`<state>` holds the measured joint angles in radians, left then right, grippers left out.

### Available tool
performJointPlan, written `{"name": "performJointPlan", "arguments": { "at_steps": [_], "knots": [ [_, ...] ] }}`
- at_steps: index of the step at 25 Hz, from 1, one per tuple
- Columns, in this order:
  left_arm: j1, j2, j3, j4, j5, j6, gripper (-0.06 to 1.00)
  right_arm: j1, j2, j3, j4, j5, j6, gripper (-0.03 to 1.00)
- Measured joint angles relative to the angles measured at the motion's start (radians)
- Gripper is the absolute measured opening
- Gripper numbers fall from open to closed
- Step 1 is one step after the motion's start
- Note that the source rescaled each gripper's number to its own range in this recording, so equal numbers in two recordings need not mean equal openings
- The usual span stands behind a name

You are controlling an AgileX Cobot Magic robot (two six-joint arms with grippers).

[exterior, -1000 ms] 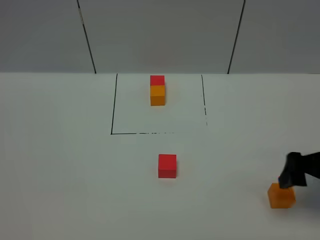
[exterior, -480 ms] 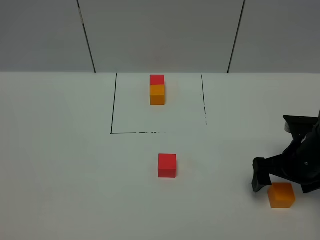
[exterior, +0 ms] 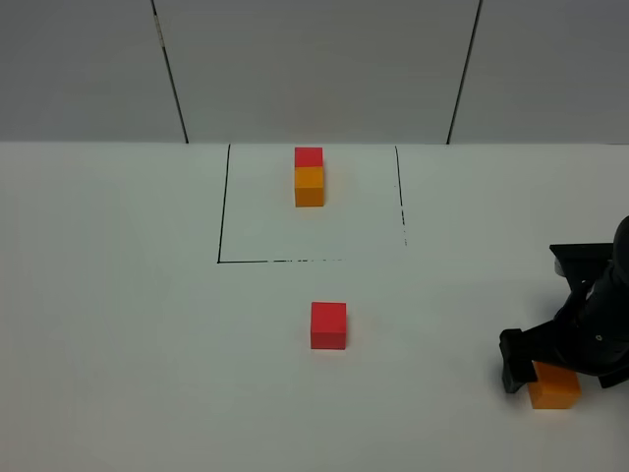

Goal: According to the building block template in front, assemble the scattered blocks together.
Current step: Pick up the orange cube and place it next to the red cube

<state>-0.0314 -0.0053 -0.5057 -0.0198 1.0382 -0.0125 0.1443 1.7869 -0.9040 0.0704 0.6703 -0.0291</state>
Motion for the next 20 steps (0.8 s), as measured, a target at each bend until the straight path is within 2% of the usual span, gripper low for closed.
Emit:
{"name": "performJointPlan", "arguments": {
  "at_steps": [7,14,17,20],
  "knots": [
    [0.000,0.000,0.000,0.000,0.000,0.000,0.65,0.000,0.069,0.004,0.000,-0.022,0.010,0.99],
    [0.000,0.000,0.000,0.000,0.000,0.000,0.65,0.000,0.086,0.004,-0.007,-0.025,0.017,0.94],
    [0.000,0.000,0.000,0.000,0.000,0.000,0.65,0.000,0.086,0.004,-0.009,-0.026,0.022,0.87],
    [0.000,0.000,0.000,0.000,0.000,0.000,0.65,0.000,0.087,0.004,-0.021,-0.029,0.039,0.74]
  ]
}}
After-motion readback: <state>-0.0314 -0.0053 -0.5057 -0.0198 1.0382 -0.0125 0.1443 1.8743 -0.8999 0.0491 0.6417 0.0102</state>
